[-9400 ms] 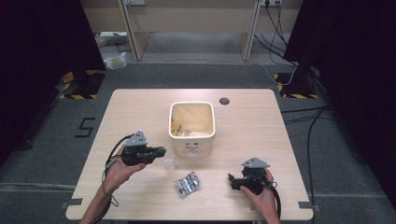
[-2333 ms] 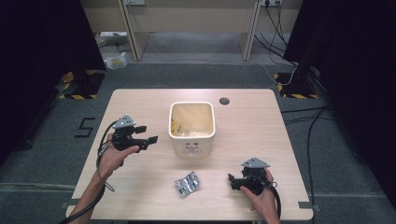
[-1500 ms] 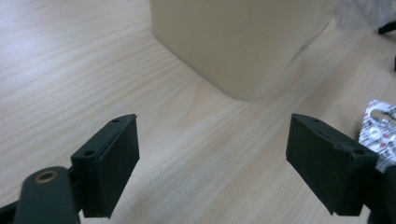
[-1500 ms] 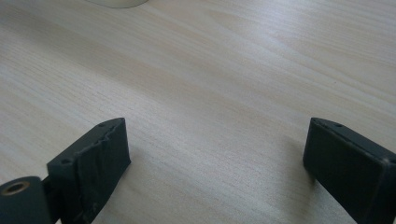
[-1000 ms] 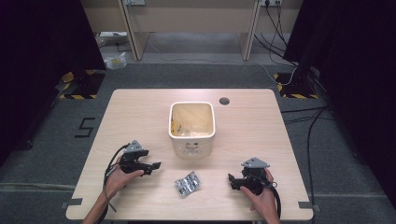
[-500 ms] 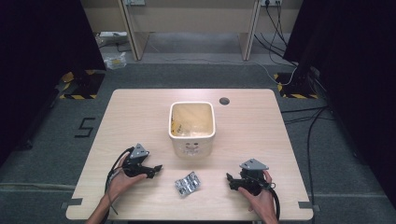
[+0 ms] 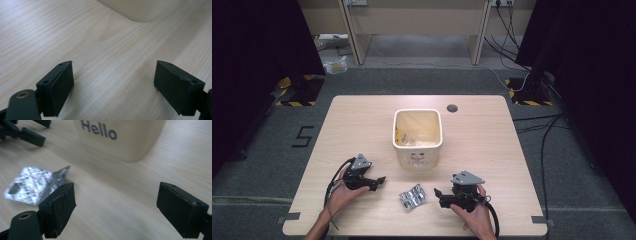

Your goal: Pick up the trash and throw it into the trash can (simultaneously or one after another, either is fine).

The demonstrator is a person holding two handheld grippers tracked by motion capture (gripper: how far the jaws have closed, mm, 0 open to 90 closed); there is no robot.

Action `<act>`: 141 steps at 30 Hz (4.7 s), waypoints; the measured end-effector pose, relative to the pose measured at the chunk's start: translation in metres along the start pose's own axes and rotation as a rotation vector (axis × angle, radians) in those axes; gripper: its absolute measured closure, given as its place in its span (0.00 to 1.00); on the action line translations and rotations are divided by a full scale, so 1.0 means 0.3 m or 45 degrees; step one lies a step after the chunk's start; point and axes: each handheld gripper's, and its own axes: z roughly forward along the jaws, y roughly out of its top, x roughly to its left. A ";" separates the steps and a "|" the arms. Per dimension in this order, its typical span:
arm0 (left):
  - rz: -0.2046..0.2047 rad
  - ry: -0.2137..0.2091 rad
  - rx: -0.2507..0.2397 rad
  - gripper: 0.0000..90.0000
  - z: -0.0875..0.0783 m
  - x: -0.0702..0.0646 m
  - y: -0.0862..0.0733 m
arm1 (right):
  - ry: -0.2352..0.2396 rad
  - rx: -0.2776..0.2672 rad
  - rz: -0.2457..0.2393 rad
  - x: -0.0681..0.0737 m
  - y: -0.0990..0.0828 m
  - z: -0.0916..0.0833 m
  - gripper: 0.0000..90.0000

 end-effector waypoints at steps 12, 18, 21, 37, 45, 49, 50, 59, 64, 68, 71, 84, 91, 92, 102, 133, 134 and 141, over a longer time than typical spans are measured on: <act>0.001 0.001 0.000 0.17 0.000 0.000 0.000 | 0.108 0.050 -0.089 0.138 0.045 0.118 0.19; 0.001 0.001 0.000 0.17 0.000 0.000 0.000 | 0.132 0.083 -0.077 0.159 0.038 0.168 0.22; 0.001 0.001 0.000 0.17 0.000 0.000 0.000 | 0.133 0.099 -0.085 0.162 0.033 0.180 0.26; 0.001 0.002 0.000 0.17 0.000 0.000 0.000 | 0.214 0.083 -0.104 0.170 0.015 0.182 0.63; 0.000 0.004 0.000 0.17 -0.001 0.001 0.000 | 0.212 -0.007 -0.144 0.157 0.021 0.151 0.83; 0.000 0.004 -0.001 0.17 -0.001 0.000 0.000 | 0.216 -0.048 -0.146 0.138 0.027 0.134 0.89; 0.000 0.004 -0.001 0.17 -0.001 0.000 0.000 | 0.222 -0.057 -0.147 0.132 0.028 0.130 0.90; -0.004 0.005 -0.004 0.17 0.000 0.000 0.000 | 0.216 -0.116 -0.159 0.107 0.048 0.089 0.91; -0.005 0.005 -0.004 0.18 0.000 0.000 0.000 | 0.198 -0.163 -0.176 0.085 0.075 0.045 0.91; -0.006 0.005 -0.007 0.17 0.000 0.000 0.000 | 0.176 -0.213 -0.188 0.072 0.100 -0.005 0.91; -0.006 0.005 -0.007 0.17 0.000 0.000 0.000 | 0.157 -0.241 -0.185 0.059 0.113 -0.038 0.91; -0.006 0.005 -0.007 0.17 0.000 0.000 0.000 | 0.120 -0.290 -0.142 -0.007 0.138 -0.109 0.91; -0.012 0.011 -0.008 0.18 0.000 -0.002 -0.001 | 0.122 -0.301 -0.138 -0.015 0.153 -0.124 0.91; -0.011 0.012 -0.007 0.18 0.000 -0.002 -0.001 | 0.123 -0.300 -0.138 -0.018 0.156 -0.126 0.91; -0.012 0.011 -0.008 0.18 0.000 -0.002 -0.001 | 0.144 -0.297 -0.136 -0.044 0.200 -0.133 0.91; -0.013 0.011 -0.007 0.18 0.000 -0.001 -0.001 | 0.213 -0.351 -0.178 -0.055 0.393 -0.182 0.91; -0.013 0.011 -0.007 0.18 0.000 -0.001 -0.001 | 0.213 -0.351 -0.178 -0.055 0.393 -0.182 0.91; -0.013 0.011 -0.007 0.18 0.000 -0.001 -0.001 | 0.213 -0.367 -0.174 -0.056 0.447 -0.173 0.91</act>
